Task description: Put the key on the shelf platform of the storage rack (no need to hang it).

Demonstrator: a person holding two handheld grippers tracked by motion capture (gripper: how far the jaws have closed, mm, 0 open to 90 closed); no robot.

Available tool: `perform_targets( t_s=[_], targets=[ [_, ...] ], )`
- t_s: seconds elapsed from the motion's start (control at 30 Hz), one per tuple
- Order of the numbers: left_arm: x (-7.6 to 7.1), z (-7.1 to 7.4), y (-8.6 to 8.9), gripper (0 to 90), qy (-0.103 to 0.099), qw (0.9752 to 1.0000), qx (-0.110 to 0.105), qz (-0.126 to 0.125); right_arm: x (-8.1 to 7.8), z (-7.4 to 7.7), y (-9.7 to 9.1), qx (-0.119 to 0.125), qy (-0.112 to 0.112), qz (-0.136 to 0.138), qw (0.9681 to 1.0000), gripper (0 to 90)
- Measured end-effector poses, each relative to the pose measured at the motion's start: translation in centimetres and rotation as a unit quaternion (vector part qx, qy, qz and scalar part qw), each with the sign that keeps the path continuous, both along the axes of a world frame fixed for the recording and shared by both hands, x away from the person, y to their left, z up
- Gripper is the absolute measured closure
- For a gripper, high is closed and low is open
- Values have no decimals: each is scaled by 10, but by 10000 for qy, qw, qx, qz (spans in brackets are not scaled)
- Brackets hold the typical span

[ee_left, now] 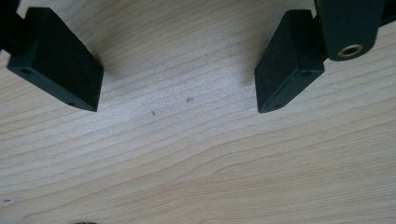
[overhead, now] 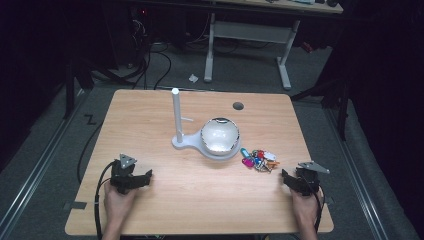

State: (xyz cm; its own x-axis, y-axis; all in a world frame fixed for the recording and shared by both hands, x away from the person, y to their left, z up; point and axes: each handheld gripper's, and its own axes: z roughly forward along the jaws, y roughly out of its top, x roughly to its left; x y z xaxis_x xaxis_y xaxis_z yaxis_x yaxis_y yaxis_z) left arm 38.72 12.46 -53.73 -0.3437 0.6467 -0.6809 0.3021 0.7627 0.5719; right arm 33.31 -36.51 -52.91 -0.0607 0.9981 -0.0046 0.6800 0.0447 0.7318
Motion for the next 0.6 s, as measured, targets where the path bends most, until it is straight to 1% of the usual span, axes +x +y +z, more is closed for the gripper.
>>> perform_targets(
  t_s=[0.17,0.27,0.37,0.6],
  targets=[
    [0,0,0,161,-1,10000,2,0,0,0,0,-7,-9,-5,10000,425],
    [0,0,0,161,-3,10000,6,-2,0,0,-1,-50,-16,12,10000,429],
    [0,0,0,161,-1,10000,1,2,-2,1,-1,19,23,-4,10000,431],
    [0,0,0,162,-3,10000,4,4,-9,2,-2,90,-21,25,10000,439]
  ],
)
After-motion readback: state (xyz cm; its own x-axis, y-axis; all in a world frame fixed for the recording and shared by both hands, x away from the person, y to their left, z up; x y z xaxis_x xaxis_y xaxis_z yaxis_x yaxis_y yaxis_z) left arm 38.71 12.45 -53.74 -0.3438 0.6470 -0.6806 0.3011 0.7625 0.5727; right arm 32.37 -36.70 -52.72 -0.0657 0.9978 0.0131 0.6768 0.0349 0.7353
